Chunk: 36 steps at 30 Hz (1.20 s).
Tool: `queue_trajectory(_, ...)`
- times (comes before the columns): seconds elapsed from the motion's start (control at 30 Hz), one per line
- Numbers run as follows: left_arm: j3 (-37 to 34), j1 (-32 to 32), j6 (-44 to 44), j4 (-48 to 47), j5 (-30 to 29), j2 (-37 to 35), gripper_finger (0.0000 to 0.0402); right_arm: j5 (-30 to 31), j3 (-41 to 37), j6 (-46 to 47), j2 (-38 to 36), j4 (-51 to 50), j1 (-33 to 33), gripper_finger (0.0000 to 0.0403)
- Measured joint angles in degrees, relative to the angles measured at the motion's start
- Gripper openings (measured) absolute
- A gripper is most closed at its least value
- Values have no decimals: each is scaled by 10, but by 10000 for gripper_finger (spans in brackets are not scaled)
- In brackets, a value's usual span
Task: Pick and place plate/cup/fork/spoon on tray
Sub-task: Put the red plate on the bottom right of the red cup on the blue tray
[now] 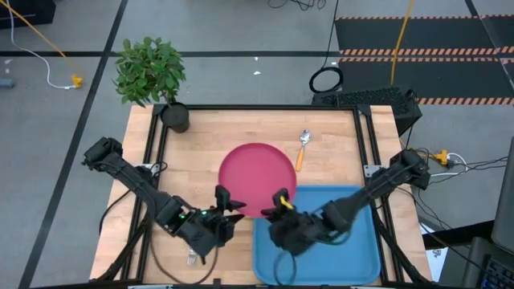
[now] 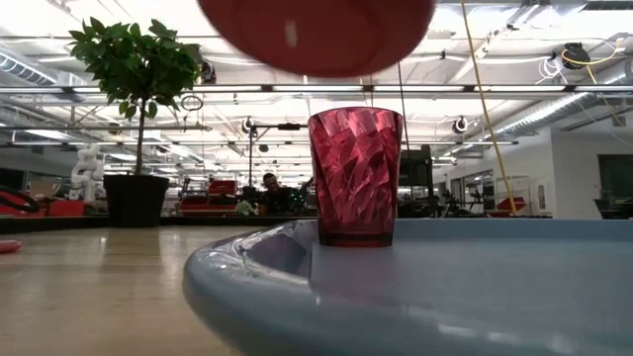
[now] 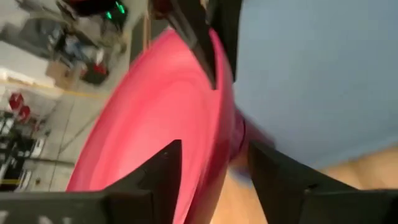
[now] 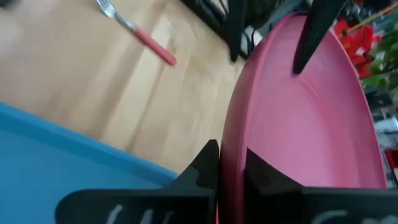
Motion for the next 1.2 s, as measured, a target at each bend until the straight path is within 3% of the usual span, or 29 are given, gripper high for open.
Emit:
queue_trajectory(0.2,0,-34,22,65,2,-37,197,19,0,89,-32,-49,40,6)
queue_trajectory(0.4,0,-61,-19,45,6,-74,185,28,2,176,-50,-65,97,6)
queue_trajectory(0.57,0,-70,-41,25,6,-81,178,47,47,323,-52,-182,155,6)
queue_trajectory(0.7,0,-71,-46,6,7,-80,175,19,54,475,-52,-261,200,6)
queue_trajectory(0.87,0,-65,-68,4,7,-79,175,-43,56,624,-45,-282,232,6)
queue_trajectory(1.07,0,-66,-93,3,8,-79,175,-67,53,714,-7,-321,255,6)
queue_trajectory(1.2,0,-66,-113,-7,8,-79,175,-64,41,721,28,-329,256,6)
